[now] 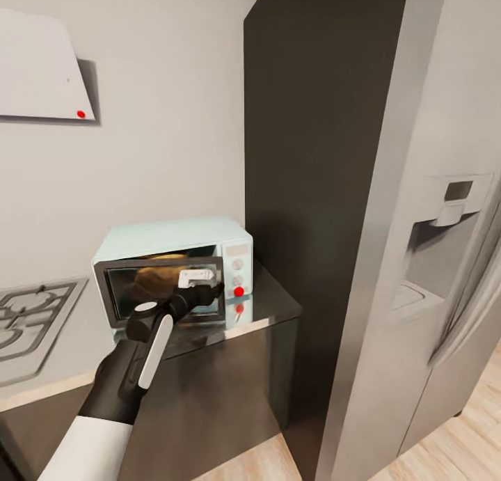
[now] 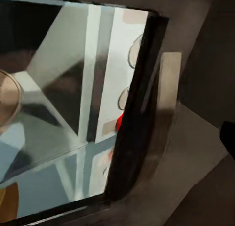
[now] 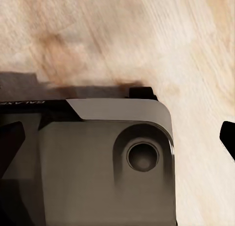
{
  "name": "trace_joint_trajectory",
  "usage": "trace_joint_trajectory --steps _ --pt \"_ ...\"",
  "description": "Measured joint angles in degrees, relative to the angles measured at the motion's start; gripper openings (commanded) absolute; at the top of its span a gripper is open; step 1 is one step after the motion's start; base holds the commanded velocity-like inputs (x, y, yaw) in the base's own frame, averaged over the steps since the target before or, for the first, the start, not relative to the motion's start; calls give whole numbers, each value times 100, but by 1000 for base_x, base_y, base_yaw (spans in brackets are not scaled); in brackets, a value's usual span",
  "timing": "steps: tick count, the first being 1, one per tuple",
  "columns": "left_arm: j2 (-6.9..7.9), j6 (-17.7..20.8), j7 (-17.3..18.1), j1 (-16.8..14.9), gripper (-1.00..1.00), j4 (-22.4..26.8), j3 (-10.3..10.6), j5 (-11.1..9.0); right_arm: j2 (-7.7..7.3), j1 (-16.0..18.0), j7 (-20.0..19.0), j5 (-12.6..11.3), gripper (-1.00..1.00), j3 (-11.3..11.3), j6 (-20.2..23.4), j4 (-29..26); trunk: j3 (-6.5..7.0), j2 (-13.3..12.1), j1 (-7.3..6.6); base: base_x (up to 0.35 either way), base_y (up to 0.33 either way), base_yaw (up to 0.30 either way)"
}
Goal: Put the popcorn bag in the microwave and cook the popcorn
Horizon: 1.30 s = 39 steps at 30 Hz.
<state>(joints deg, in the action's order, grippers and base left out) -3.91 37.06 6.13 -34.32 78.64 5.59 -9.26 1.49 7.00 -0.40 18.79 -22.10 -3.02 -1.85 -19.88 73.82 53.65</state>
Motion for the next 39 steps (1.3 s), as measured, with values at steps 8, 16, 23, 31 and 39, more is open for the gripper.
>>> trace_joint_trajectory --steps 8,16,23,31,39 --pt "-3 5 2 0 100 85 -12 5 0 0 -8 0 100 0 17 0 0 0 0 217 0 0" --pt "-1 0 2 0 100 85 -43 2 0 0 -8 0 100 0 26 0 0 0 0 216 0 0" --pt "-8 28 40 399 100 590 -12 -142 0 0 -8 0 100 1 26 0 -1 2 0 133 0 0" --pt "-13 560 0 0 100 306 -44 -23 -5 0 -15 2 100 3 33 1 0 -1 6 -266 0 0" --pt "-56 606 -2 2 100 349 -31 -66 -6 0 -11 1 100 9 26 1 0 -1 6 -346 0 0"
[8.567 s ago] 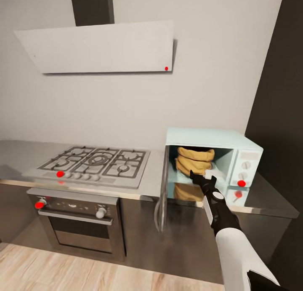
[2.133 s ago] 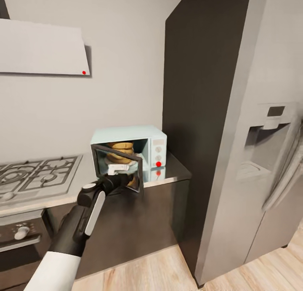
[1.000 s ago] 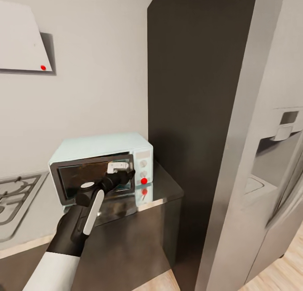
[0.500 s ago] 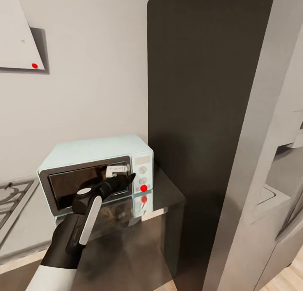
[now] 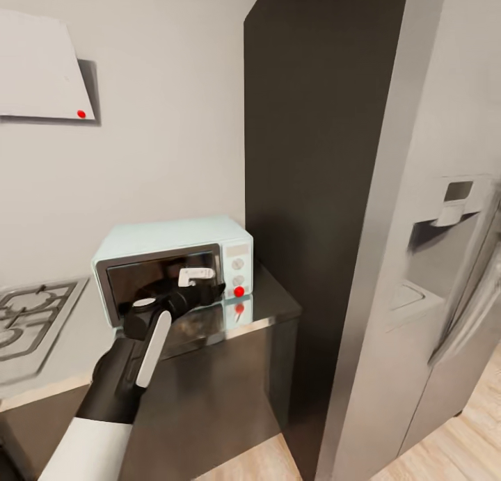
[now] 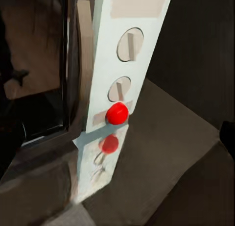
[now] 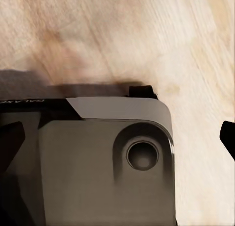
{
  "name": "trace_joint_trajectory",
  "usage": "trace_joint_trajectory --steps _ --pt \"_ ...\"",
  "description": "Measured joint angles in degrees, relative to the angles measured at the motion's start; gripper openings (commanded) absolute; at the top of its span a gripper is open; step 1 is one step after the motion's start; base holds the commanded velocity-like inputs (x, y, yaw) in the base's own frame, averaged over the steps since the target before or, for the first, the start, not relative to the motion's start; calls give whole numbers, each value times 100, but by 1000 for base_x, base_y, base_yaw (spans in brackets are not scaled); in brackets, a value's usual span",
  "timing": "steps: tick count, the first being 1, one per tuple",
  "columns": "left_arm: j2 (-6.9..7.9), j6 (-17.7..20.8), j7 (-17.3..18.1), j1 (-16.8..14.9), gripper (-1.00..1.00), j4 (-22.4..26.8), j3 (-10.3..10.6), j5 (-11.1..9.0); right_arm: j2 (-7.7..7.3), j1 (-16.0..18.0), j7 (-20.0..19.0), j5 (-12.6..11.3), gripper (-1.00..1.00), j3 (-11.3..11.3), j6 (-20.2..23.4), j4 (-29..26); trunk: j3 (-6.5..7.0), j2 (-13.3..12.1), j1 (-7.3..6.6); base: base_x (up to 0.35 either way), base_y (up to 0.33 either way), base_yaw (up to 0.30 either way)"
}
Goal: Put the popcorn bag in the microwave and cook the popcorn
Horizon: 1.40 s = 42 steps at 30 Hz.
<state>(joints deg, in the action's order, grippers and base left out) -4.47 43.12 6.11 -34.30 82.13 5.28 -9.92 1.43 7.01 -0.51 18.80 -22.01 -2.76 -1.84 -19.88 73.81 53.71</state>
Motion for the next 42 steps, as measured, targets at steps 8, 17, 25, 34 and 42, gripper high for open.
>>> trace_joint_trajectory --steps 8,17,25,34,42 --pt "-308 112 -2 76 100 -392 37 -48 6 0 3 -1 100 0 1 -1 0 0 0 -348 0 0" --pt "-402 -598 -110 61 100 -3711 32 6 6 0 3 -1 100 0 0 -1 -1 0 1 -348 0 0" --pt "-387 -3171 -102 61 100 -7676 -45 -4 6 0 4 -1 100 0 -5 -1 -1 1 0 -348 0 0" --pt "-178 -4021 -76 674 100 -8216 -60 -45 12 0 9 -1 100 0 8 -1 -1 1 -3 -185 0 0" --pt "298 -4389 -82 1498 100 -8217 -64 -58 2 1 11 -1 100 -9 1 1 -1 1 -3 -4 0 200"
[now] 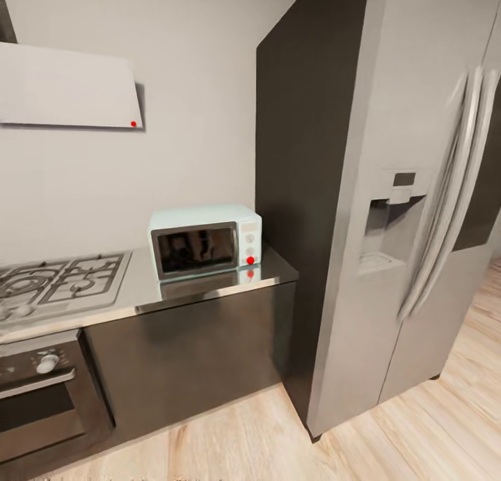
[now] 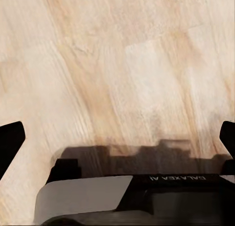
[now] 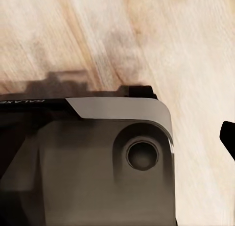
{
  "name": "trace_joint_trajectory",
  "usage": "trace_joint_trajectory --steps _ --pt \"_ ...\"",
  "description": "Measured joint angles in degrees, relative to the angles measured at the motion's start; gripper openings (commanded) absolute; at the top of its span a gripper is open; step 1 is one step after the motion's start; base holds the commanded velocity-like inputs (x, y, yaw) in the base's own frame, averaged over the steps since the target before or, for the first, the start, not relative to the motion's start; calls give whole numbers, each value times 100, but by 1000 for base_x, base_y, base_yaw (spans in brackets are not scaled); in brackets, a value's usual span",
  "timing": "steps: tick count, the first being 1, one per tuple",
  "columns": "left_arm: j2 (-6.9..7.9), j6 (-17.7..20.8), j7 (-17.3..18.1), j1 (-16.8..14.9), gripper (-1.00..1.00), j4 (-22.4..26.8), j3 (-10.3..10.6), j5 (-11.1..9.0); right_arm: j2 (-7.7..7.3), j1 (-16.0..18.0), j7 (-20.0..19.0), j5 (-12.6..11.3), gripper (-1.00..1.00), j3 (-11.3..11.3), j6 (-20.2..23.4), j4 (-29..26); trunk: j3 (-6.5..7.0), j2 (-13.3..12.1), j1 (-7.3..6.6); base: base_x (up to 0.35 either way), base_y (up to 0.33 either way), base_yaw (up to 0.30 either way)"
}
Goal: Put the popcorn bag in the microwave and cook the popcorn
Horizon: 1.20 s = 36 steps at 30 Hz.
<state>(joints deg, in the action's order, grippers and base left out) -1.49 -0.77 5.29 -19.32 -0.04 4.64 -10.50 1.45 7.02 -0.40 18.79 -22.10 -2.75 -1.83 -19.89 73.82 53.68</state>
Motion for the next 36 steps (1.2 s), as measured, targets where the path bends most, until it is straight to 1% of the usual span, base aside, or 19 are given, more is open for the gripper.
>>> trace_joint_trajectory --steps 2,3,4,5,6,7,9,12,15,19,21,36 --pt "43 -113 -36 140 100 4 -1 -25 -3 0 0 0 100 0 0 0 0 0 0 0 0 271" --pt "84 -151 -45 185 100 4 -2 -87 -3 0 0 0 100 0 0 0 0 0 0 0 0 273" --pt "133 -178 -52 215 100 1 -4 -205 -4 0 0 0 100 0 0 0 0 0 0 0 0 274" --pt "219 -208 -69 268 100 -3 -7 -696 -4 0 0 0 100 0 0 0 0 0 0 0 0 274" --pt "251 -214 -72 302 100 0 -4 -919 -5 0 0 0 100 0 -2 0 0 0 0 0 0 275" --pt "275 -219 -74 339 100 2 -3 -1100 -5 0 0 0 100 0 -6 0 0 0 0 0 0 275" --pt "323 -226 -78 413 100 -1 -3 -1362 -33 0 0 0 100 2 -14 0 0 0 0 0 0 275" --pt "322 -230 -71 461 100 0 3 -1432 -90 0 0 7 100 13 -19 0 1 0 0 0 0 275" --pt "329 -220 -71 469 100 -3 0 -1448 -99 0 0 27 100 22 -28 0 1 0 0 0 0 275" --pt "327 -216 -70 471 100 -2 1 -1449 -101 0 0 149 100 26 -41 0 1 0 0 0 0 275" --pt "322 -220 -70 471 100 2 2 -1449 -101 0 0 173 100 26 -43 0 1 0 0 0 0 275" --pt "310 -229 -70 471 100 5 6 -1449 -110 0 -2 185 100 26 -44 0 1 0 0 0 0 274"
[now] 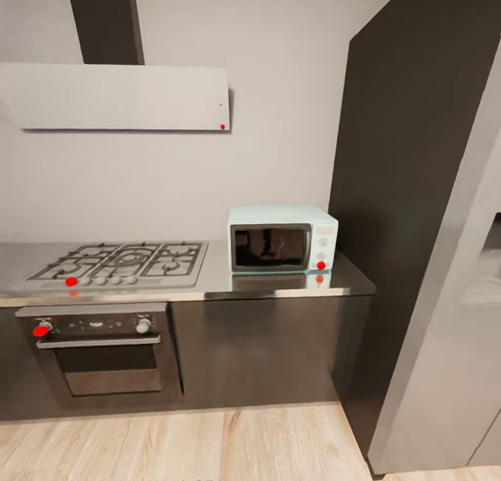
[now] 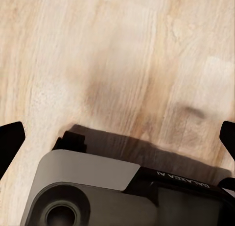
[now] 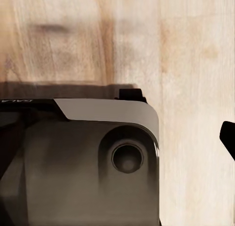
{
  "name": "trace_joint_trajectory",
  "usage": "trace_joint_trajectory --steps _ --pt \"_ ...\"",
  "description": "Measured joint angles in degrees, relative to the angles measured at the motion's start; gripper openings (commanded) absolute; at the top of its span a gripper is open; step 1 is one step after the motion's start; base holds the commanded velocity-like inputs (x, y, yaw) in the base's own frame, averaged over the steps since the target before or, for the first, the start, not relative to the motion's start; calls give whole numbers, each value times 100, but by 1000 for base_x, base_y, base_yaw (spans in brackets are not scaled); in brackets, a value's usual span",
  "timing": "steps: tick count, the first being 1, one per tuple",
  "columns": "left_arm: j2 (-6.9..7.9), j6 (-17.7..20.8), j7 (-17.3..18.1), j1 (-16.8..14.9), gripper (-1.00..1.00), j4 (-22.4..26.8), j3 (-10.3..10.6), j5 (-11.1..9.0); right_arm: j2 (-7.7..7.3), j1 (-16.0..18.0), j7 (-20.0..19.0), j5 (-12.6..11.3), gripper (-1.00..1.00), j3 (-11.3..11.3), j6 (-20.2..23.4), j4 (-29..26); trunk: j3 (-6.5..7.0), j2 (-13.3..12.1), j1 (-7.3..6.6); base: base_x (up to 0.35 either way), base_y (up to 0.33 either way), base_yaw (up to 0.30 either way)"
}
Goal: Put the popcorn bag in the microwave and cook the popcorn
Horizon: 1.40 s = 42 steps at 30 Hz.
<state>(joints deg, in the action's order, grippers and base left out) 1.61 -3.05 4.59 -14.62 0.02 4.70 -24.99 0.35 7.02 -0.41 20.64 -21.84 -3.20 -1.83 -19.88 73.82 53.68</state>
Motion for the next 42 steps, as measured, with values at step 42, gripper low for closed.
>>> trace_joint_trajectory --steps 42 --pt "14 7 -8 -1 100 -2 -7 -26 -60 -3 -6 -2 100 -9 8 -3 0 0 0 0 -68 86"
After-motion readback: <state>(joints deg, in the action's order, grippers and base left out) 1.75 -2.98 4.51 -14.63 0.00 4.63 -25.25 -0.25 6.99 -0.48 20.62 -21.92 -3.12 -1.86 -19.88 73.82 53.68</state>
